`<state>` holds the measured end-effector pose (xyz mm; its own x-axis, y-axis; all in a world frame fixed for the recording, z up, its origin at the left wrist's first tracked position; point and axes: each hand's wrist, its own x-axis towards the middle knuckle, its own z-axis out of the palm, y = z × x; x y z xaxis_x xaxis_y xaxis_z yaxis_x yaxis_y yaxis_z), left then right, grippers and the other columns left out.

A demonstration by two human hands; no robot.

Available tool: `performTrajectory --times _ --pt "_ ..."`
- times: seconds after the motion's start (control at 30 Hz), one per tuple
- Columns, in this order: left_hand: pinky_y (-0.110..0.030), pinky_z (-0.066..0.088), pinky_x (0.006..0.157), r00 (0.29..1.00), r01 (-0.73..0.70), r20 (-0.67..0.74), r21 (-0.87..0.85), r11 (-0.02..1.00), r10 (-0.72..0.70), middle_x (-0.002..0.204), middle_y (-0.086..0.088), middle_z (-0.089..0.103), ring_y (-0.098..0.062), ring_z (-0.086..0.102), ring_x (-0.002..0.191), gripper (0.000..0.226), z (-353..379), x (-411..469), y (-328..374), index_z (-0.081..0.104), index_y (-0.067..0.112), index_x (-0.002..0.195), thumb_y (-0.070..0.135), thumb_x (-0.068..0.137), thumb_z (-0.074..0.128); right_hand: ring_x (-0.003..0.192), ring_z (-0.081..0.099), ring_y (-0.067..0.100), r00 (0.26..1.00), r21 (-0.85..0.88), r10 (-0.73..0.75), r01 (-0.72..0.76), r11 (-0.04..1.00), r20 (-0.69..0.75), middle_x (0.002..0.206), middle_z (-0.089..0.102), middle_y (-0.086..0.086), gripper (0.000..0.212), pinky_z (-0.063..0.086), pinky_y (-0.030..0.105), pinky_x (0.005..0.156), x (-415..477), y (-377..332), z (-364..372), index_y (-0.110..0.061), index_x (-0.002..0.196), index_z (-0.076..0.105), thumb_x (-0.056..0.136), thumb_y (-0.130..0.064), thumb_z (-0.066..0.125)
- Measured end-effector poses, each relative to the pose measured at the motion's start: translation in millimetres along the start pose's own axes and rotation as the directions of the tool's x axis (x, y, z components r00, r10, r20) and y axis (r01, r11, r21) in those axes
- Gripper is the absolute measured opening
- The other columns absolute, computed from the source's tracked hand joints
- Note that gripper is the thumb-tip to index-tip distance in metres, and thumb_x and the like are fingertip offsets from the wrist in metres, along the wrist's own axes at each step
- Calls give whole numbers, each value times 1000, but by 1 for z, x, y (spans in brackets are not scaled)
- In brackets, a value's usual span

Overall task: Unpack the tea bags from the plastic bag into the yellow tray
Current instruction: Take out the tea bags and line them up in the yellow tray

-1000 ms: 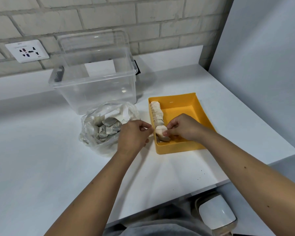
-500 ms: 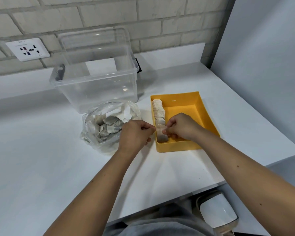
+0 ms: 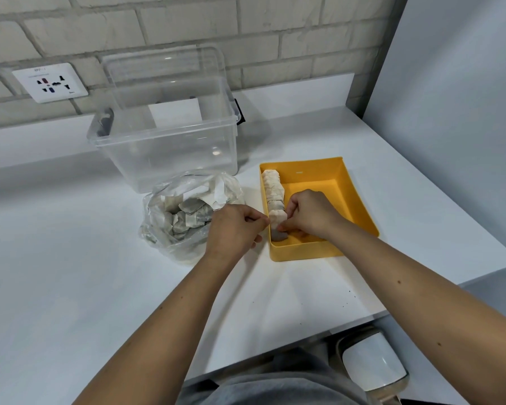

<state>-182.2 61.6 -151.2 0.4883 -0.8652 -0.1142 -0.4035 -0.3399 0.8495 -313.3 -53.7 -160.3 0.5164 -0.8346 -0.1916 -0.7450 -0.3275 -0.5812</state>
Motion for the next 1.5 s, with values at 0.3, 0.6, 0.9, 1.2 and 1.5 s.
performTrajectory --times 0.3,0.6,0.9,1.2,1.5 --pt "-26 55 53 997 -21 -81 -211 977 4 74 -5 73 -16 70 60 4 -66 -5 8 76 14 84 15 86 74 72 62 9 971 85 -146 165 983 -189 73 66 -5 31 45 22 63 -4 -40 -21 -20 88 66 68 -29 88" --pt "-28 49 75 992 -125 42 575 809 123 80 1 71 -20 65 81 18 -99 26 -42 74 23 80 11 87 64 73 62 9 951 62 -307 309 949 -44 74 65 -9 20 46 24 63 5 -91 16 -21 86 71 72 -26 85" --pt "-34 52 71 981 -184 82 666 723 175 93 6 70 -20 64 89 16 -84 40 -59 73 28 101 23 91 62 77 64 10 948 36 -318 318 947 -8 73 64 -11 17 55 33 76 10 -89 28 -24 82 69 74 -29 83" --pt "-27 47 73 975 -154 -83 412 898 206 84 3 72 -19 66 80 11 -104 21 -44 76 17 95 22 92 66 78 61 8 946 174 -320 325 930 -59 84 68 -6 18 47 23 71 6 -86 22 -21 97 73 82 -31 76" --pt "-27 59 84 992 129 67 -594 794 -112 100 -11 72 -21 70 83 17 -111 3 -33 71 6 104 18 97 60 68 66 15 978 666 -206 125 735 44 108 67 1 30 51 25 57 -3 -99 18 -22 122 61 95 -33 61"
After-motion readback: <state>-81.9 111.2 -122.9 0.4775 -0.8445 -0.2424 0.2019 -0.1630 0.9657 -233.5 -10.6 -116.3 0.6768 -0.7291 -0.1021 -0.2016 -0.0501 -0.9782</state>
